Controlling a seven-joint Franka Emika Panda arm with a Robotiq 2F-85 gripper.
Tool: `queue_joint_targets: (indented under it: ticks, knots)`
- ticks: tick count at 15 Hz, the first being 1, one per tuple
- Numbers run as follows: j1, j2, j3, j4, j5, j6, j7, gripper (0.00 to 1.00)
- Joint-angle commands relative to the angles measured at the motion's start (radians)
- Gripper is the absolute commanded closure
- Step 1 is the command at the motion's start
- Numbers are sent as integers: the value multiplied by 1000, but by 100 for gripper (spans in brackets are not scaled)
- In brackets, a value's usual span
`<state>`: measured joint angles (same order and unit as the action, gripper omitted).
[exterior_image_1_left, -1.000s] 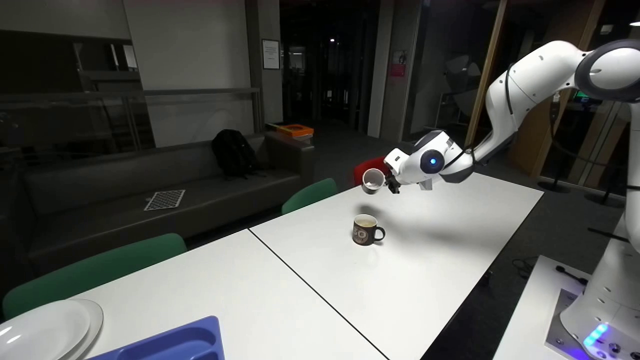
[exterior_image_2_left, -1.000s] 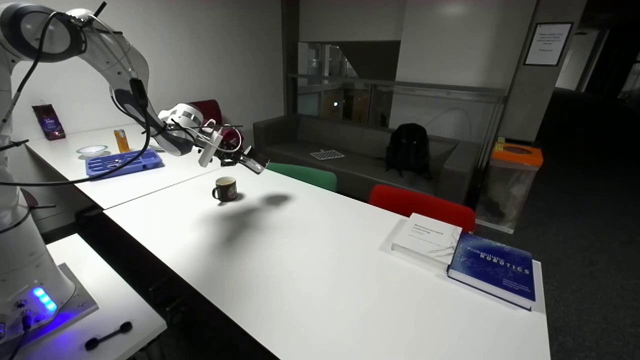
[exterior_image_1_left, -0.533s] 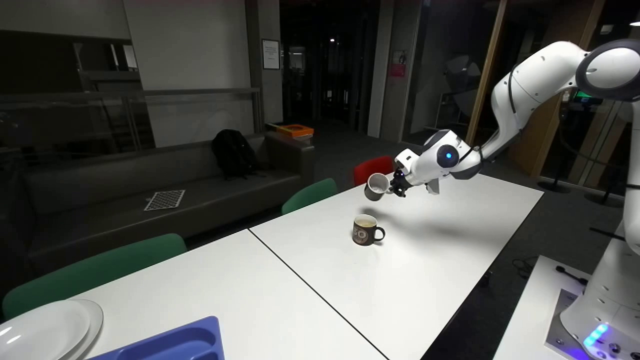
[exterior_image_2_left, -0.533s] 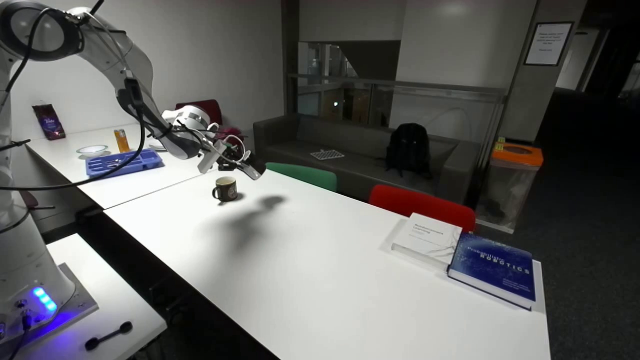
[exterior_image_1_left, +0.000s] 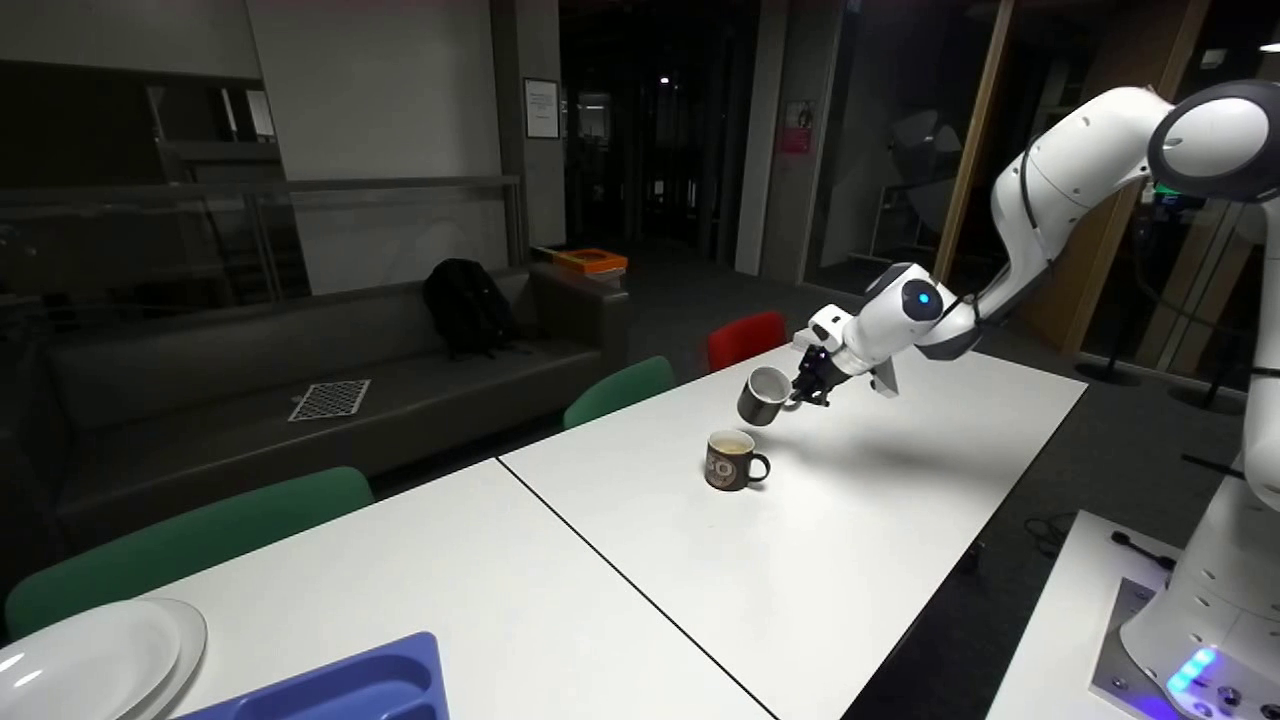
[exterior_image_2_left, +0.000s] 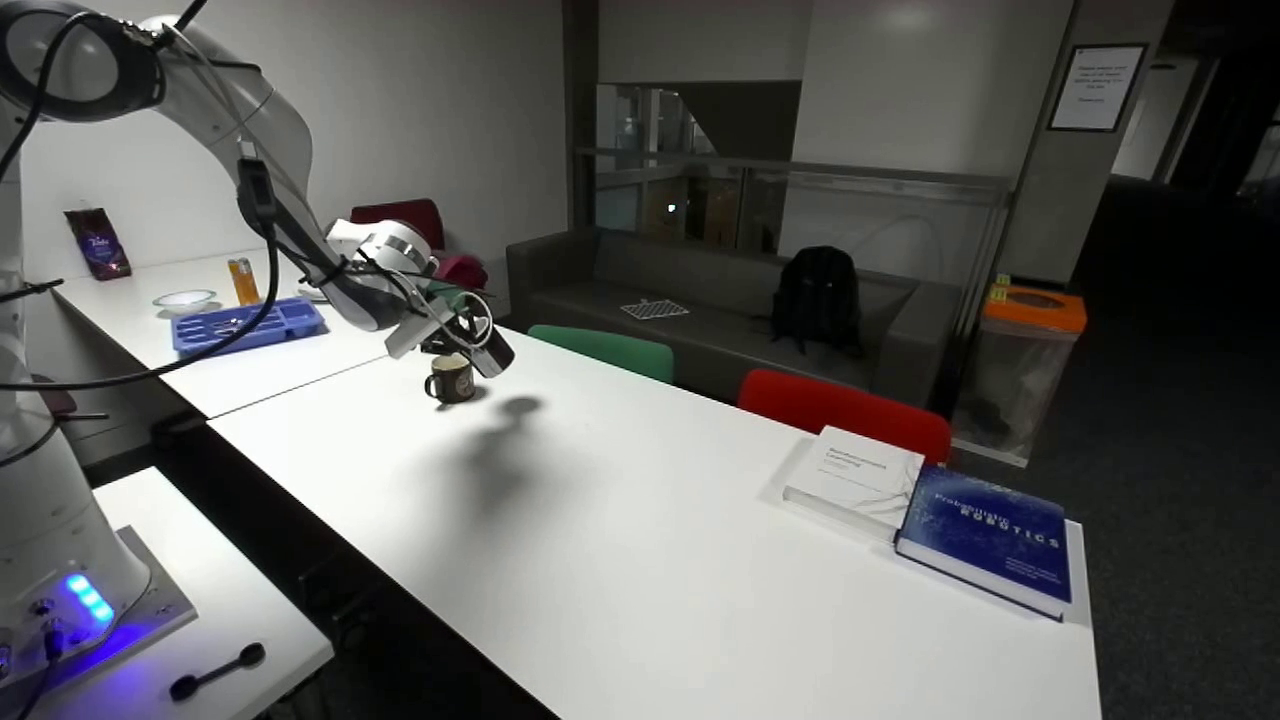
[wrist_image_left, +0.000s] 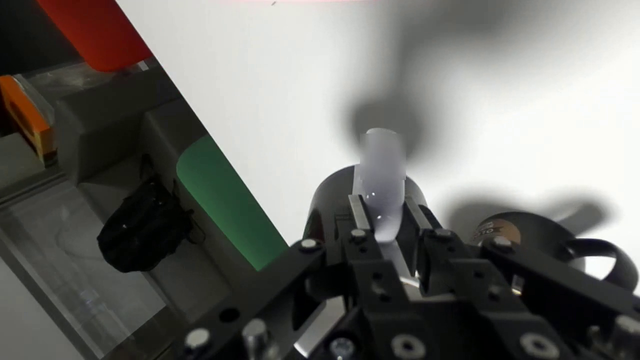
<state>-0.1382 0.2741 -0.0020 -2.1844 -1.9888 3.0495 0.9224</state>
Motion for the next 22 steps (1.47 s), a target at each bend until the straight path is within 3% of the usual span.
queue_joint_targets:
  ticks: [1, 14, 22]
  knots:
    - [-17, -55, -31, -48, 11, 82, -49, 95]
    - [60, -31, -244, -223, 189, 216, -369, 95]
    - [86, -12, -281, -249, 352, 237, -552, 95]
